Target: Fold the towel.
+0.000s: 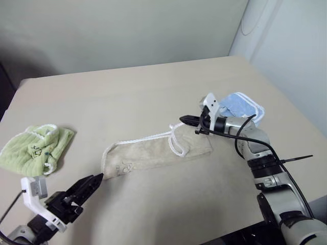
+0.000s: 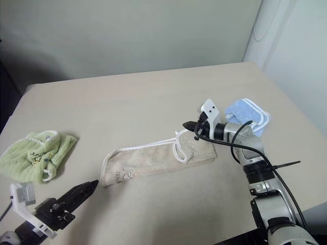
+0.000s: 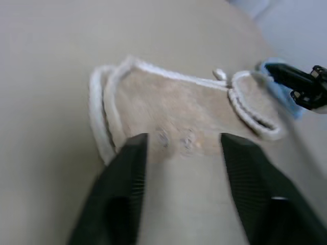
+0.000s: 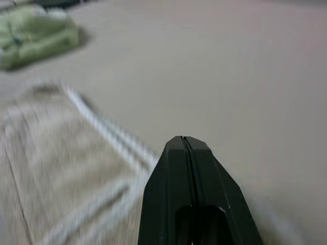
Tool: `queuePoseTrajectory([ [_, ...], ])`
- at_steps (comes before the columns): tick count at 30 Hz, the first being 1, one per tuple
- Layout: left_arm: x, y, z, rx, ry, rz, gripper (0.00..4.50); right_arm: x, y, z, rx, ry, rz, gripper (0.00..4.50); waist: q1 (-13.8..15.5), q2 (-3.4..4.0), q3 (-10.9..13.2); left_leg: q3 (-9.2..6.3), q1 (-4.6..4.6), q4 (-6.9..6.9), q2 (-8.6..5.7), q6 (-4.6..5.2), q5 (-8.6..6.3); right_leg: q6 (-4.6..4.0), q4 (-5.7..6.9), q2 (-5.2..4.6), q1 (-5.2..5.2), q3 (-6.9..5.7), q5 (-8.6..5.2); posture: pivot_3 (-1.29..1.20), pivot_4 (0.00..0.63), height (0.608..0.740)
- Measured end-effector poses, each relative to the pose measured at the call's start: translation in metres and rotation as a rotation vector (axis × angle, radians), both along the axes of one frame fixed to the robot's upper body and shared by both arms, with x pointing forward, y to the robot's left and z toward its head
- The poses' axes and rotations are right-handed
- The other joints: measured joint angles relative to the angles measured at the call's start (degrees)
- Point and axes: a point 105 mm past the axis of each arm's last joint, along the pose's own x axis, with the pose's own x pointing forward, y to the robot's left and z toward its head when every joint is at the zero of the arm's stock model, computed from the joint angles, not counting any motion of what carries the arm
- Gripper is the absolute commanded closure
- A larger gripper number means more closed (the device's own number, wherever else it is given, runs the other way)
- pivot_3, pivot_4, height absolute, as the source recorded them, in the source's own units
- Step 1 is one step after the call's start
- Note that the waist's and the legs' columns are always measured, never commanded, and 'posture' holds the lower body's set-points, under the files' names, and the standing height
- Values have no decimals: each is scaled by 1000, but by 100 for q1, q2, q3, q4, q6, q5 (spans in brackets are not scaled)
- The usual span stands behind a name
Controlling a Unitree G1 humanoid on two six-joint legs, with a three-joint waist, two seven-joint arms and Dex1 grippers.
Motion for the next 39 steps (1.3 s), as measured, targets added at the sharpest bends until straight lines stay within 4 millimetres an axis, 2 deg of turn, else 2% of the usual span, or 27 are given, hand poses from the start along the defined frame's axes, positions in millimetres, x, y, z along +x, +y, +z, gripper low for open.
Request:
queuePoseTrajectory([
  [2, 2, -5, -6, -39, 40, 11, 13, -1, 5, 0, 15, 1, 10, 4500, 20, 4, 2, 0, -1, 0, 0, 0, 0, 0, 0, 0, -1, 0, 0, 0, 150, 740],
  [9, 27, -13, -30, -200, 178, 103, 13, 0, 8, 3, 48, -8, -3, 4500, 36, 10, 8, 0, -1, 7, 0, -20, 11, 2, 2, 0, 3, -1, 4, 0, 150, 740],
  [14, 45, -15, -33, -253, 208, 119, 13, 3, 4, 6, 61, -16, -31, 4500, 121, 63, 23, -2, 39, -6, -4, -15, 9, 9, 2, -1, 26, 0, 7, 0, 150, 740],
  [16, 53, -17, -33, -272, 208, 124, 13, 4, 3, 7, 64, -20, -37, 4500, 154, 75, 24, -5, 60, -11, -6, 29, -14, 9, 0, -1, 50, 0, 6, 0, 150, 740],
  [21, 77, -21, -33, -312, 195, 127, 13, 4, 3, 8, 70, -29, -45, 4500, 212, 93, 16, -29, 64, -8, -29, 26, 6, 13, 0, -5, 62, 0, 6, 0, 150, 740],
  [25, 88, -22, -32, -316, 178, 131, 13, 4, 4, 8, 72, -29, -44, 4500, 215, 95, 15, -35, 62, -9, -41, 22, 11, 20, 0, -12, 82, 0, 4, 0, 150, 740],
  [29, 97, -18, -34, -307, 173, 154, 896, 4, 4, 8, 73, -36, -46, 4500, 212, 96, 14, -36, 62, -17, -42, -4, 27, 21, 0, -12, 82, 2, 3, 0, 150, 740],
  [37, 99, -8, -43, -272, 184, 223, 3935, 3, 3, 7, 67, -39, -52, 4500, 163, 89, 16, -25, 58, -72, -44, -46, 50, 20, -5, -12, 53, 17, -5, 0, 150, 740],
  [39, 97, -5, -44, -275, 184, 240, 4453, 3, 2, 6, 63, -38, -56, 4500, 141, 83, 18, -23, 53, -79, -43, -50, 53, 17, -4, -12, 39, 19, -7, 0, 150, 740],
])
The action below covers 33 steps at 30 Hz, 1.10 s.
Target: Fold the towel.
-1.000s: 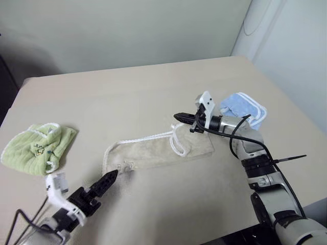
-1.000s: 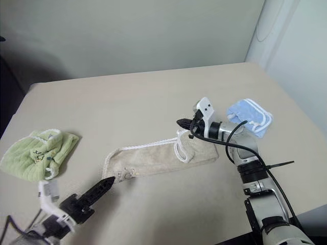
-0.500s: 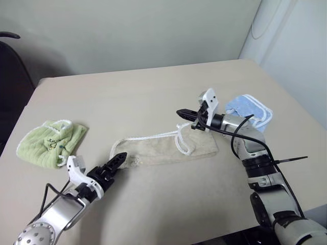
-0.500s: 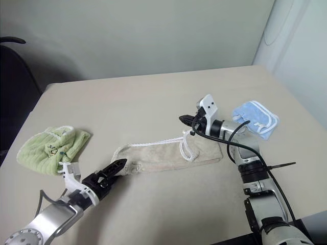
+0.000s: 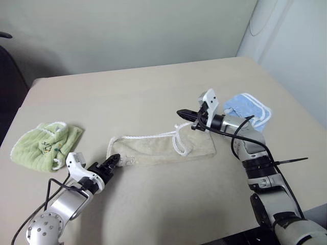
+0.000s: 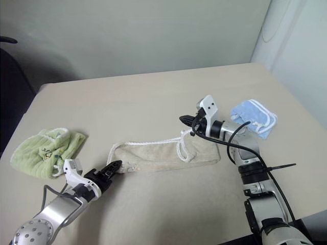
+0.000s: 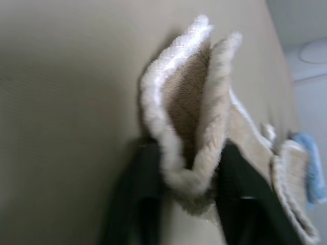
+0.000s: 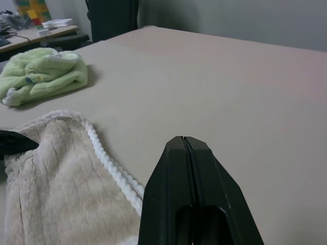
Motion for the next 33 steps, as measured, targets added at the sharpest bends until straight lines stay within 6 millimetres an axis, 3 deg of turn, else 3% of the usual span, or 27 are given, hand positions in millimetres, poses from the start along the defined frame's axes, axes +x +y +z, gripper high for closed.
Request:
queuePoseTrajectory([
  [7, -14, 19, 5, 45, -36, 68, 4453, 0, -4, -2, -15, -1, -11, 4500, -125, -35, 17, 3, -7, -18, 4, -3, 1, -8, 3, 9, -30, 17, -12, 0, 150, 740],
  [11, -19, 56, 40, 197, -146, 131, 4453, 1, -8, -4, -23, 1, -21, 4500, -156, -75, 25, 2, -14, -24, 9, -3, 1, -13, 5, 15, -44, 18, -11, 0, 150, 740],
  [14, -14, 53, 67, 331, -232, 55, 4453, 1, -8, -4, -24, 1, -23, 4500, -154, -81, 26, 1, -16, -19, 7, 0, -4, -12, 3, 12, -42, 20, -8, 0, 150, 740],
  [17, -4, 29, 100, 426, -368, -75, 4453, 2, -8, -4, -24, 0, -30, 4500, -111, -87, 27, -3, -17, -8, 2, 2, -8, -6, 1, 8, -38, 20, 1, 0, 150, 740],
  [20, 4, -18, 115, 505, -462, -309, 4453, 3, -9, -4, -26, -1, -48, 4500, -92, -87, 27, -5, -18, -5, -5, 6, -11, -1, -2, 1, -37, 20, 17, 0, 150, 740],
  [27, 23, -119, 109, 598, -542, -736, 4453, 17, -23, -1, 3, -4, -165, 4500, -89, -89, 26, -8, -22, 1, -11, 7, -12, 1, -1, -4, -42, 20, 30, 0, 150, 740],
  [33, 38, -167, 89, 639, -513, -945, 4453, 28, -47, 5, 40, -16, -301, 4500, -109, -90, 26, -7, -75, 8, -10, -2, -6, 6, 1, -4, -95, 21, 29, 0, 150, 740],
])
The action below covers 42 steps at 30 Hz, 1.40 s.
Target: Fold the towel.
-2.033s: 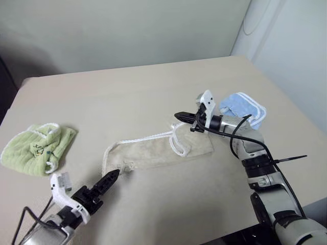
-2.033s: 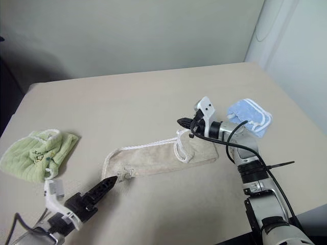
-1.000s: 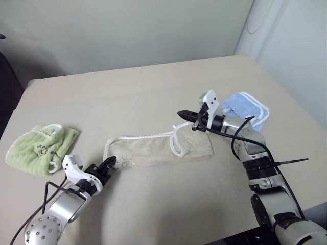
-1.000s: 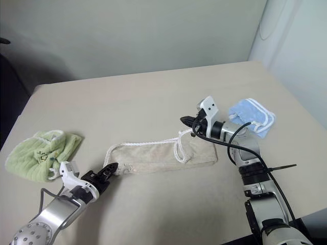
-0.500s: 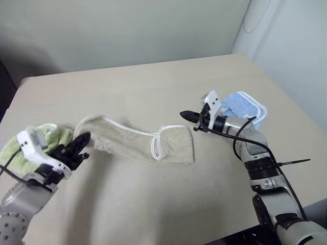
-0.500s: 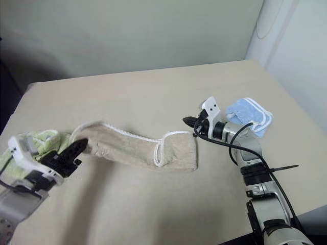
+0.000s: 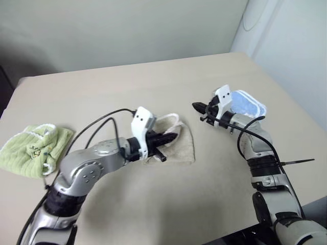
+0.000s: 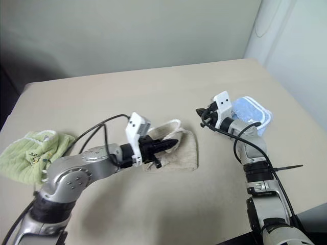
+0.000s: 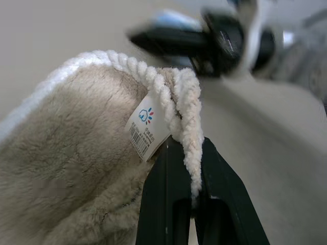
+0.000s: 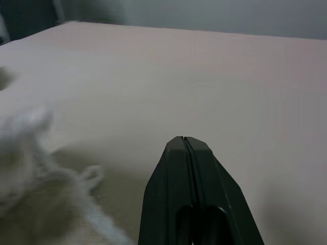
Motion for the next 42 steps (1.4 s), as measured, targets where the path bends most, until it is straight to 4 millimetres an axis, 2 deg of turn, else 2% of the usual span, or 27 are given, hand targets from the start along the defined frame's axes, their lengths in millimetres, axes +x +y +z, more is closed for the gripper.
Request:
queuePoseTrajectory([
  [7, 0, -18, -23, 68, 53, -91, 4453, -3, -11, -8, 7, 17, -50, 4500, -10, 0, 0, 3, -38, 11, -1, -5, 3, 21, -2, 0, -31, 6, -13, 0, 150, 740],
  [11, -4, -26, -25, 48, 78, -143, 3381, -4, -10, -4, 6, 5, -51, 4500, -9, 0, 0, 3, -38, 19, -5, -3, 2, 22, 0, 0, -29, 13, -13, 0, 150, 740],
  [14, -8, -28, -26, 30, 98, -169, 2307, -4, -10, -4, 6, 6, -51, 4500, -6, 0, 0, 3, -37, 26, -4, -2, 2, 22, 8, 0, -28, 13, -12, 0, 150, 740],
  [19, -12, -18, -16, -86, 116, -135, 499, -4, -10, -4, 3, 9, -46, 4500, -10, 0, 0, 4, -35, 33, -4, -1, 2, 23, 17, 0, -29, 11, -8, 0, 150, 740],
  [24, -18, 16, 15, -176, 13, -62, 499, -12, -17, -2, -16, 37, 11, 4500, -9, 0, 0, 5, -35, 46, -4, -2, 3, 25, 16, 1, -22, 11, -7, 0, 150, 740],
  [27, -14, 45, 33, -196, -81, 42, 1092, -25, -23, -2, -25, 80, 75, 4500, -9, 0, 0, 5, -35, 57, -6, -2, 3, 27, 14, 1, -14, 12, -8, 0, 150, 740],
  [29, -10, 61, 42, -201, -134, 108, 1697, -30, -22, 1, -15, 95, 113, 4500, -10, 0, 0, 5, -33, 70, -5, -1, 2, 29, 14, 1, -7, 12, -7, 0, 150, 740],
  [31, -5, 73, 44, -186, -167, 161, 2378, -36, -18, 5, -3, 104, 157, 4500, -9, 0, 0, 4, -32, 83, -6, 3, 0, 34, 14, 1, 0, 12, -4, 0, 150, 740],
  [33, 1, 81, 39, -136, -180, 197, 3116, -43, -11, 11, 4, 106, 210, 4500, -7, 0, 0, 2, -32, 87, -6, 9, -3, 39, 13, 1, 2, 12, 3, 0, 150, 740],
  [36, 1, 68, 28, -89, -175, 125, 4278, -53, 7, 15, -6, 99, 293, 4500, -4, -1, -1, 0, -32, 93, -9, 18, -9, 45, 9, 0, 4, 12, 15, 0, 150, 740],
  [37, 0, 62, 25, -78, -174, 97, 4467, -55, 13, 14, -5, 99, 310, 4500, -4, -3, -2, -1, -32, 94, -9, 20, -9, 46, 8, 0, 5, 12, 18, 0, 150, 740],
  [40, 4, 44, 10, -6, -162, 28, 4467, -60, 38, 1, -19, 117, 359, 4500, -3, -3, -3, -7, -29, 97, -10, 32, -16, 43, 8, 0, 5, 12, 25, 0, 150, 740],
  [42, 8, 34, -16, 68, -118, -2, 4467, -60, 51, -24, -35, 181, 357, 4500, -3, -2, -7, -9, -28, 98, -10, 43, -23, 43, 7, 0, 5, 12, 26, 0, 150, 740],
])
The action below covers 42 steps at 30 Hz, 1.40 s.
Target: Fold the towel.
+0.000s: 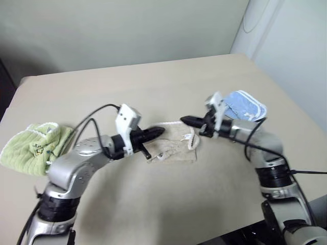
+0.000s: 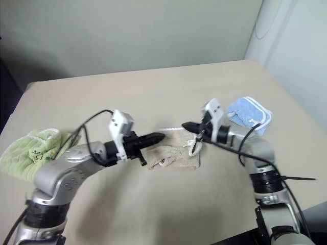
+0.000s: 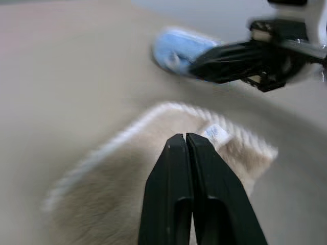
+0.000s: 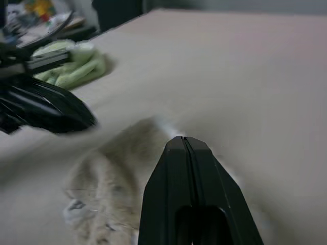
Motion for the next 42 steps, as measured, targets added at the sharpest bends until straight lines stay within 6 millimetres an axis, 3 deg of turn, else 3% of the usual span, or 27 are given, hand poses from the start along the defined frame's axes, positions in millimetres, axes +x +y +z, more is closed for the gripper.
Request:
queuePoseTrajectory([
  [3, 0, -2, -52, 145, 98, -7, 4467, 1, -6, -50, -73, 126, -48, 4500, 24, 0, 0, 0, -12, -2, -1, 12, -7, 2, -3, -5, -9, 0, -1, 0, 150, 740],
  [4, 0, -2, -55, 158, 76, -19, 4467, -1, -9, -61, -74, 140, -54, 4500, 36, -2, -1, -1, -17, -1, -2, 10, -7, 3, -4, -6, -11, -2, -2, 0, 150, 740],
  [6, -1, 0, -58, 180, 58, -30, 4467, 0, -9, -63, -119, 88, -46, 4500, 37, 19, -37, -1, 11, -1, -5, 13, -8, 6, -10, -5, 18, 4, -4, 0, 150, 740],
  [9, -5, 2, -63, 171, 59, -25, 4467, 0, -12, -66, -150, 54, -47, 4500, 39, 15, -46, -3, 68, -15, -5, 100, -58, 8, -23, -6, 75, 4, -6, 0, 150, 740],
  [14, -7, 7, -49, -76, 103, 65, 4467, 0, -19, -60, -130, 41, -71, 4500, 64, 7, -36, -5, 82, -9, -10, 98, -57, 15, -51, -9, 109, 5, -2, 0, 150, 740],
  [17, -4, 24, -8, -243, 28, 132, 4467, -1, -25, -45, -84, 39, -76, 4500, 67, 2, -30, -2, 76, -10, -11, 37, -22, 16, -58, -9, 105, 5, 0, 0, 150, 740],
  [19, -7, 42, 17, -303, -42, 173, 4500, -2, -33, -30, -50, 32, -76, 3910, 67, 2, -30, 0, 76, -15, -12, 25, -15, 17, -67, -8, 107, 7, -2, 0, 150, 740],
  [21, -12, 64, 24, -290, -73, 241, 4500, -2, -39, -13, 3, 38, -80, 3292, 53, 2, -30, 4, 78, -20, -12, 20, -12, 20, -72, -4, 105, 20, -7, 0, 150, 740],
  [25, -28, 101, 3, -194, -9, 363, 4500, 2, -52, 9, 69, 78, -101, 1898, 30, 1, -31, 8, 78, -31, -18, 19, -12, 29, -87, 5, 94, 58, -14, 0, 150, 740],
  [30, -50, 123, -23, -117, 77, 448, 4500, 4, -57, 10, 116, 190, -102, 120, 36, -1, -30, 9, 69, -55, -28, 25, -18, 37, -96, 1, 71, 75, -19, 0, 150, 740],
  [37, -68, 124, -35, -96, 112, 481, 4500, 13, -62, -6, 136, 360, -131, 55, 36, -2, -30, 8, 58, -61, -27, 35, -23, 26, -87, 1, 50, 74, -11, 0, 150, 740],
  [42, -69, 120, -32, -101, 95, 489, 4500, 22, -66, -34, 100, 455, -164, 55, 35, -1, -29, 6, 58, -65, -27, 58, -37, 17, -74, 2, 41, 72, 2, 0, 150, 740],
])
